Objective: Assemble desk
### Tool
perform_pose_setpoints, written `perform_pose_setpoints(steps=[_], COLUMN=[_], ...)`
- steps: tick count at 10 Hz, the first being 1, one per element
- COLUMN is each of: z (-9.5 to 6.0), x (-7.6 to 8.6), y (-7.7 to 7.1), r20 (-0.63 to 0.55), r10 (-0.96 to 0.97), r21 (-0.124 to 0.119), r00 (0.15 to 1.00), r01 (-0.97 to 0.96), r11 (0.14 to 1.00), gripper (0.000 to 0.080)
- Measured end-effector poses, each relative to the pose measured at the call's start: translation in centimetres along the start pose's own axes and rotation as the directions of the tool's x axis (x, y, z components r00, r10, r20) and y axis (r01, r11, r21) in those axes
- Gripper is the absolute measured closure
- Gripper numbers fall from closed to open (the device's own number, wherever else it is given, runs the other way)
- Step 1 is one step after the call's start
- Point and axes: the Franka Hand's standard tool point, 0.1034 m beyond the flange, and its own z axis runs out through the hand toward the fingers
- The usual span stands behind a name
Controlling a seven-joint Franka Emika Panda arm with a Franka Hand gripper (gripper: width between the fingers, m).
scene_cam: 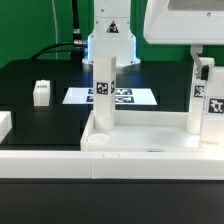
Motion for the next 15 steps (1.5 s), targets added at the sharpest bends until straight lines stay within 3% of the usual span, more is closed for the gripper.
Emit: perform_pose_setpoints(steps=[3, 5, 8, 10, 13, 14, 15], z=[0.0, 0.0, 0.3, 0.4, 0.4, 0.5, 0.5], x=[0.0, 0.0, 0.4, 0.4, 0.4, 0.4, 0.3], y=[0.0, 0.1, 1.0, 1.4, 1.6, 1.6, 1.6], r20=[0.000, 0.001, 0.001, 0.031, 0.053, 0.065, 0.074], r10=[0.026, 0.160, 0.456, 0.602, 0.773, 0.842, 0.858], r21=[0.000, 0.004, 0.066, 0.083, 0.067, 0.062, 0.050], r00=[1.000, 0.987, 0.890, 0.798, 0.632, 0.536, 0.509], r01=[-0.026, -0.160, -0.456, -0.602, -0.775, -0.844, -0.861], r11=[1.000, 0.987, 0.888, 0.794, 0.629, 0.533, 0.507], gripper=[0.0510, 0.0510, 0.0509, 0.0509, 0.0509, 0.0509, 0.0509])
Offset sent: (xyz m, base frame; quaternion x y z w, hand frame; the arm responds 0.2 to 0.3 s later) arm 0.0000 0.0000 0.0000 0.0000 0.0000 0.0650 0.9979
